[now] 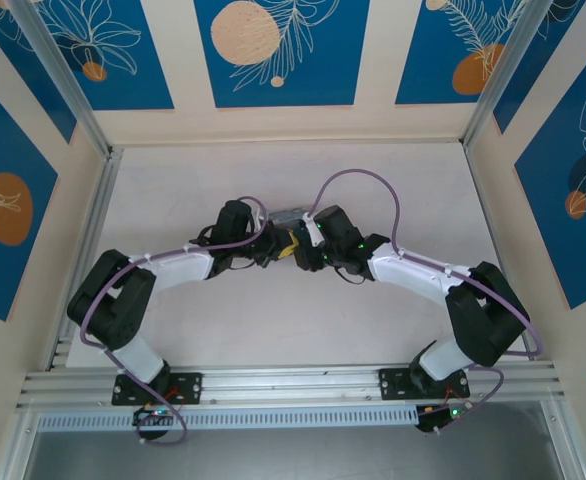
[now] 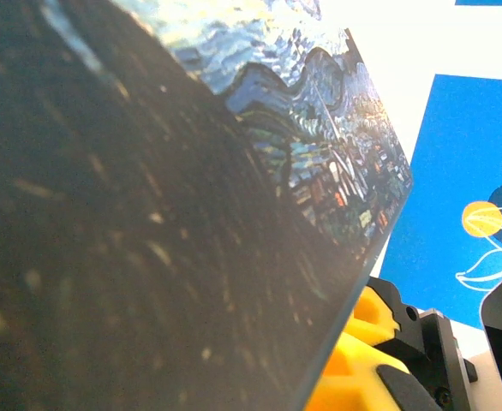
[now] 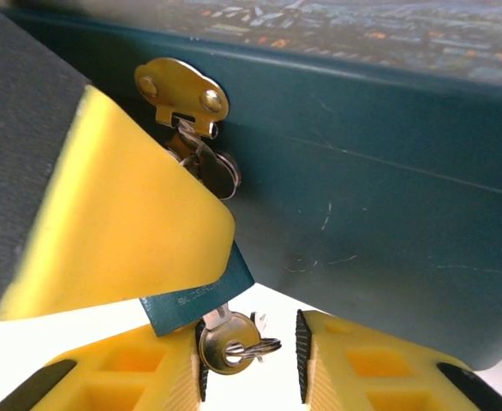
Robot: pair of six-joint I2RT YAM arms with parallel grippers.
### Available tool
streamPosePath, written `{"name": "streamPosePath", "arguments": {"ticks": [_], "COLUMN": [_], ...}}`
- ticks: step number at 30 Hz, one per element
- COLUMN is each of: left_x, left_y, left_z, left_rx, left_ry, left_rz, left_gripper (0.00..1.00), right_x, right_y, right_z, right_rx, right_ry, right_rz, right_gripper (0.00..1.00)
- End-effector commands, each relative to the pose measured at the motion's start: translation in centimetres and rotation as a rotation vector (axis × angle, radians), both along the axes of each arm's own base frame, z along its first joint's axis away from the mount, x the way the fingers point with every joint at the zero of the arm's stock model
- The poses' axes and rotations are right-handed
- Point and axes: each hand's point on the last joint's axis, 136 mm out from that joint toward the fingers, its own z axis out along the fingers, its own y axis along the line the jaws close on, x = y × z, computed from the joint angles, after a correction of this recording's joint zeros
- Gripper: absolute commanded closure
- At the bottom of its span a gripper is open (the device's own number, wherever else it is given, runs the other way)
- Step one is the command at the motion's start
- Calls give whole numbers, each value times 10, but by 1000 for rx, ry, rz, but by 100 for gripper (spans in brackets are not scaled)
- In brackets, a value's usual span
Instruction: Unlock the padlock with the key
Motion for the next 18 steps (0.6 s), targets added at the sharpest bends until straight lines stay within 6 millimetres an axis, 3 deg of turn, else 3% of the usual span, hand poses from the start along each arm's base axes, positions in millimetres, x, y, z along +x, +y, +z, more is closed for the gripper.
{"name": "streamPosePath", "arguments": {"ticks": [1,14,17,18], "left_x": [-2,-3,-3,-3], "left_y": [-7,-11,-11,-11], "left_z": [3,-8,-10,-11], "left_rx": [-14,-10,-6,-2], "left_ry": [-10,7,10,9], "left_rz": [-50,-56,-55,-53], "left_gripper": [100,100,100,100], "right_x": [17,17,15,13], "right_y": [9,15,15,15], "right_z": [18,25,27,27], "right_rx": [26,55,64,68], "right_ry": [-58,-48,-41,-38], "right_rz": [-12,0,4,7], "right_gripper": [69,88,86,78]}}
